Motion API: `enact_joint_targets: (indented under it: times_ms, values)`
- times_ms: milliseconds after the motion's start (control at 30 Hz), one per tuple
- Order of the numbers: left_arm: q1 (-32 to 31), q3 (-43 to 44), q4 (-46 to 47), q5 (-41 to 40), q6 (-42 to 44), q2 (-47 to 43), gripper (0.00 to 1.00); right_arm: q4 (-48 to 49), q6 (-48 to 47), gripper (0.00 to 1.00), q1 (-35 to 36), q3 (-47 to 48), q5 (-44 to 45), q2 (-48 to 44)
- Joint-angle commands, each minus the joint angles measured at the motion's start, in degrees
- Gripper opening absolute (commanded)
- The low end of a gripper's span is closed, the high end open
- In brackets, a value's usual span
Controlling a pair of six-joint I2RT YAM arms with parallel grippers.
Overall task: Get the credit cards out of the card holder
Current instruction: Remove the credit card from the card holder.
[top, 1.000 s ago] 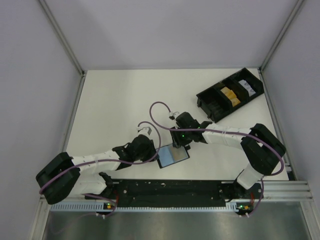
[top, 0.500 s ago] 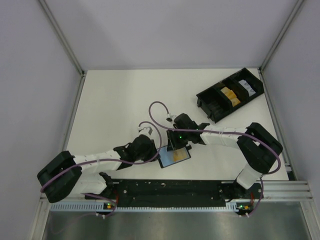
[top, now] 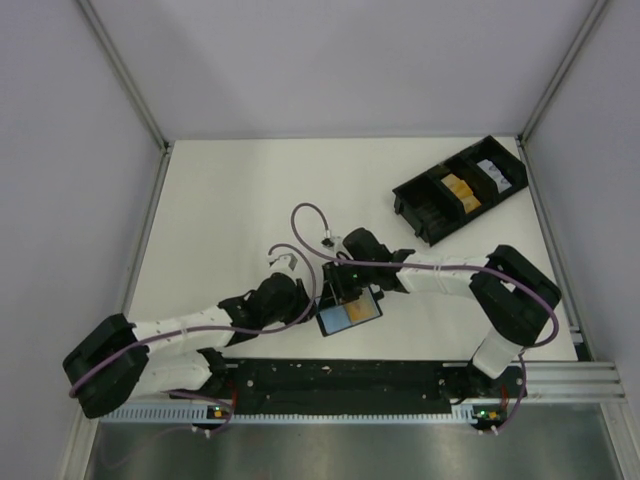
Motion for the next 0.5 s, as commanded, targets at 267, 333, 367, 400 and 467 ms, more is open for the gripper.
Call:
enact_joint_targets:
  times_ms: [267,333,367,400,467]
  values:
    - [-0.4,-4.3,-1.9,-6.4,-3.5,-17.9,0.27,-5.7,-4.5,0.34,1.3,6.8,2.6,-6.4]
    - [-0.4,-4.3,-2.0,-5.9,-3.5,-18.9,0.28,-7.6,-6.2,0.37,1.3,7.7,3.1,-9.2]
    - [-0.4,-4.3,-1.8,-5.5,-3.5,-19.3,0.28,-8.3,-6.7,0.38,1.2,8.0,5.1,-10.8]
    - [-0.4,-4.2,-1.6,-4.8,-3.5,-19.3,0.29,-9.5,-7.5,0.39,1.2,8.2,7.5,-13.0]
    - [-0.4,-3.4,-0.9,-3.2,-3.6,-18.9,0.31,-11.4,-8.7,0.4,0.4,7.9,11.3,-15.2]
